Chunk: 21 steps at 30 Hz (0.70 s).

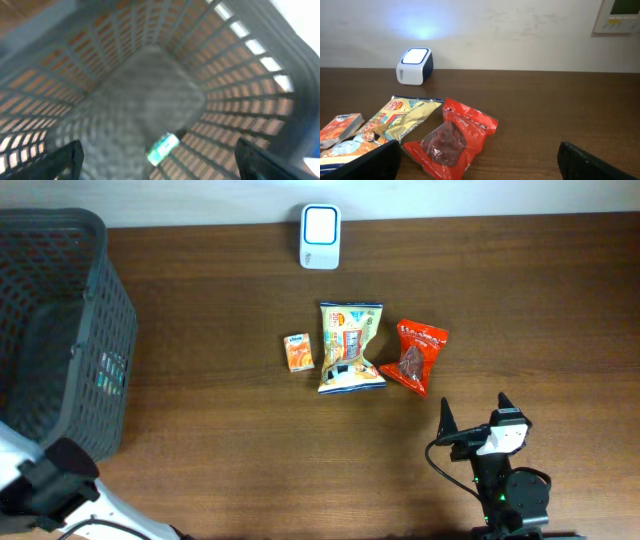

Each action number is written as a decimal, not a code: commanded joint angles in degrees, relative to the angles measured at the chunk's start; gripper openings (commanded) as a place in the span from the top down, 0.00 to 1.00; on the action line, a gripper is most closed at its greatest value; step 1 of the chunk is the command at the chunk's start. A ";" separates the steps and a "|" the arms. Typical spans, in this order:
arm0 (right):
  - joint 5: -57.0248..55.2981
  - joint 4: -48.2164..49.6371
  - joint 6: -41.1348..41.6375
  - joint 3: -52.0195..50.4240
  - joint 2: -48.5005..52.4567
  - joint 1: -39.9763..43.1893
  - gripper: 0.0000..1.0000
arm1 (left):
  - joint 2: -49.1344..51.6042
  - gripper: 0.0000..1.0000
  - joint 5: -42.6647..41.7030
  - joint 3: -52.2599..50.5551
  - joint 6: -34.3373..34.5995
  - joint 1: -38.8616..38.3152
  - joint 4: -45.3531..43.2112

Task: Scan the item barcode
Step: 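Grasp the small teal box in the basket with left gripper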

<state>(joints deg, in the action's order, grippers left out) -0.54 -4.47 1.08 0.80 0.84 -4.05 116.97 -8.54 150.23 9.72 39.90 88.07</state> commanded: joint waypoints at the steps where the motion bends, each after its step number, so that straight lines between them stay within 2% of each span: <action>1: -0.09 -0.20 -0.02 -0.48 -0.37 0.33 0.02 | 0.35 0.07 -0.85 -14.49 -5.09 -0.74 -7.76; 3: -0.09 -0.20 -0.02 -0.48 -0.37 0.33 0.01 | 0.35 0.14 -1.31 -22.86 -5.09 -0.76 -12.09; 4: -0.09 -0.20 -0.02 -0.48 -0.37 0.33 0.01 | 0.39 0.23 -2.03 -28.44 -5.09 -0.74 -15.02; 5: -0.09 -0.20 -0.02 -0.48 -0.37 0.33 0.01 | 0.39 0.26 -2.14 -32.11 -5.11 -0.74 -16.59; 8: -0.09 -0.20 -0.02 -0.48 -0.37 0.33 0.02 | 0.44 0.28 -2.75 -41.42 -5.40 -1.09 -19.71; 11: -0.09 -0.20 -0.02 -0.48 -0.37 0.33 0.01 | 0.44 0.26 -8.44 -45.88 -10.88 -2.08 -21.42; 18: -0.09 -0.20 -0.02 -0.48 -0.37 0.33 0.01 | 0.44 0.24 -5.44 -54.45 -12.37 -5.62 -23.32; 21: -0.09 -0.20 -0.02 -0.48 -0.37 0.33 0.02 | 0.44 0.28 -5.40 -55.60 -12.37 -5.64 -23.56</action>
<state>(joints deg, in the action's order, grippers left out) -0.54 -4.47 1.06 0.80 0.80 -4.05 117.64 -14.31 95.64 -1.34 34.61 64.60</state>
